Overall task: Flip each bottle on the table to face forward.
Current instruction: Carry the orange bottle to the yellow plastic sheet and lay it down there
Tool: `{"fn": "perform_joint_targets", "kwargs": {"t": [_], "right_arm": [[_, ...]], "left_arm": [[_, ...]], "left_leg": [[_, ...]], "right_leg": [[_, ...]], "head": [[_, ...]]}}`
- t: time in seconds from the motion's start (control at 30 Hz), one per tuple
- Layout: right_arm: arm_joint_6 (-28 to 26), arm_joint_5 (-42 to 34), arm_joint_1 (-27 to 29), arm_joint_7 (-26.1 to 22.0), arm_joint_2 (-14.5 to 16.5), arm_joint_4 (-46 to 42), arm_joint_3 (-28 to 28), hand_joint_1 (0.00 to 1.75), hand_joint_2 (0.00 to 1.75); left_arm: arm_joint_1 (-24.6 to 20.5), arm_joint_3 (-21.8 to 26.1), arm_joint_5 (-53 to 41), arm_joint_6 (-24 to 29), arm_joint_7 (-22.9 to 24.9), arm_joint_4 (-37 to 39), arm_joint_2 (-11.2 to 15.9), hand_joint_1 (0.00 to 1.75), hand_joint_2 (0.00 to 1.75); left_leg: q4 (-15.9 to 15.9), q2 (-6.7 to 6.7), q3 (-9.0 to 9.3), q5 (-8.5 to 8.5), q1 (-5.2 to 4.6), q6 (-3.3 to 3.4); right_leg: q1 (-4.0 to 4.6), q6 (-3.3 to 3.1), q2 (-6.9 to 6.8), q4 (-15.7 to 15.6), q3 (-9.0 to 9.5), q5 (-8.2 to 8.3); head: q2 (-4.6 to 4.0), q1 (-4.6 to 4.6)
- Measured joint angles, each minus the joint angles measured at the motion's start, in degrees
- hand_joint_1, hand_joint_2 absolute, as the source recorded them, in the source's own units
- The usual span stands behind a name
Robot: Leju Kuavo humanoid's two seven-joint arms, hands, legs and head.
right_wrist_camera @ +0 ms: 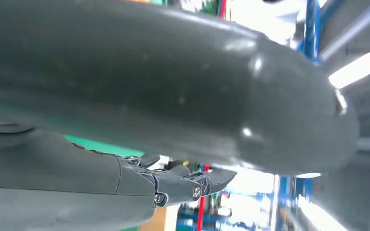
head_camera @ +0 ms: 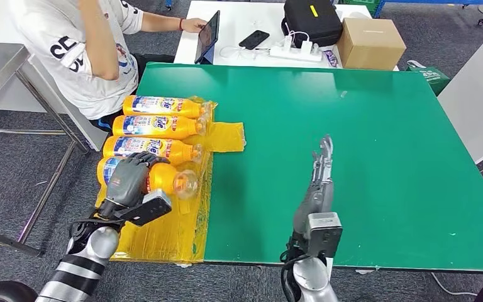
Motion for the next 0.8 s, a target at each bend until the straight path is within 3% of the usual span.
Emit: {"fn": "perform_joint_targets", "kwargs": {"t": [0.17,0.33,0.8], "right_arm": [[0.1,-1.4,1.0,-0.1,0.0,-2.9,-3.8,0.00,0.00],[0.6,-1.2,1.1,-0.1,0.0,-3.7,-5.8,0.00,0.00],[3.0,-2.1,1.0,-0.1,0.3,-3.0,-6.8,0.00,0.00]], "left_arm": [[-0.3,-2.4,-3.6,-2.6,1.8,1.4,3.7,1.75,1.75],[-0.8,-3.8,-3.9,-3.5,2.4,2.9,5.5,1.75,1.75],[-2.0,-7.6,-3.5,-5.1,1.1,6.3,6.3,1.75,1.75]], "left_leg": [[0.0,-0.01,-0.01,0.00,-0.01,0.00],[0.0,-0.01,-0.01,0.00,-0.02,0.00],[0.0,-0.01,-0.02,0.00,-0.01,0.00]], "right_leg": [[-0.01,0.00,0.00,0.0,0.00,0.00],[-0.01,0.00,0.00,0.0,0.01,0.00],[-0.01,0.00,0.00,0.0,0.01,0.00]], "head": [[0.00,0.01],[0.00,0.00],[0.00,-0.01]]}}
